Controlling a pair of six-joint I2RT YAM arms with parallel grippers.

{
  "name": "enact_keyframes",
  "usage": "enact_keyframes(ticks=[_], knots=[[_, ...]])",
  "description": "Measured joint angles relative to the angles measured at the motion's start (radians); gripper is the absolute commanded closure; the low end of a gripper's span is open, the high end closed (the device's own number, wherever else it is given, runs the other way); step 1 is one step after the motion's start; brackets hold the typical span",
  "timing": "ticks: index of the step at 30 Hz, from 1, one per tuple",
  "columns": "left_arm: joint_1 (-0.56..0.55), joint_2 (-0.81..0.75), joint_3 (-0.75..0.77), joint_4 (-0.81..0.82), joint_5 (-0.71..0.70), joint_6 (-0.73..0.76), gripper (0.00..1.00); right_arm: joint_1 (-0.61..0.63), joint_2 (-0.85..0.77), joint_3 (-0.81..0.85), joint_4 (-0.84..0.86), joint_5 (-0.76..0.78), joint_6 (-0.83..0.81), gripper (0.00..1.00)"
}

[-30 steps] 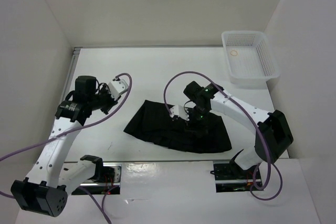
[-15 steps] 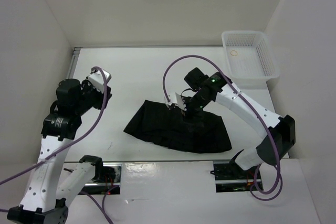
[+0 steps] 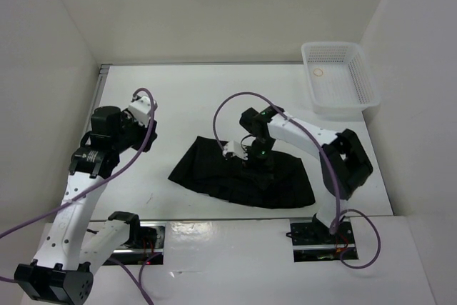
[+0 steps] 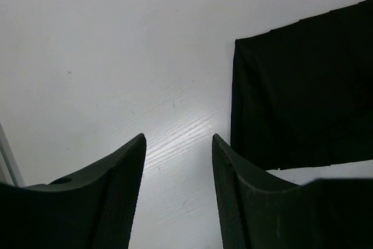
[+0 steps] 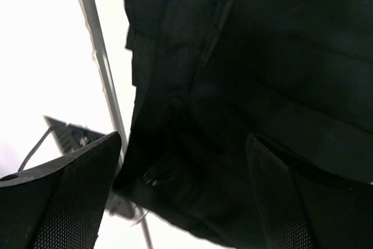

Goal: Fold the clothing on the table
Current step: Fold the skirt

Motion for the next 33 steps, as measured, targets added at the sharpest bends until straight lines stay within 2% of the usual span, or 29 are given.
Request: enact_keyframes(ticks=[4,10,16,21,26,33], knots=[[0.0,-0.001,0.0,0.005,0.005,0.003,0.43,-0.013,0.075,0.002,-0.042,0.031,-0.005,0.09],[0.0,-0.001,0.0,0.005,0.018,0.006,0.43,-0.008,0.05,-0.053,-0.063,0.114,0.041,0.09],[0.0,-0.001,-0.008,0.005,0.024,0.008,0.42,0.001,-0.106,-0.155,-0.071,0.148,0.102,0.09],[0.0,-0.002,-0.01,0.005,0.03,0.01,0.41,0.004,-0.269,-0.173,-0.079,0.152,0.153,0.07],[0.0,-0.008,-0.011,0.002,0.041,0.011,0.39,0.008,-0.367,-0.101,-0.101,0.143,0.185,0.06],[0.0,-0.019,-0.011,0.005,0.032,0.005,0.38,0.011,-0.29,0.01,0.046,0.142,0.29,0.05]])
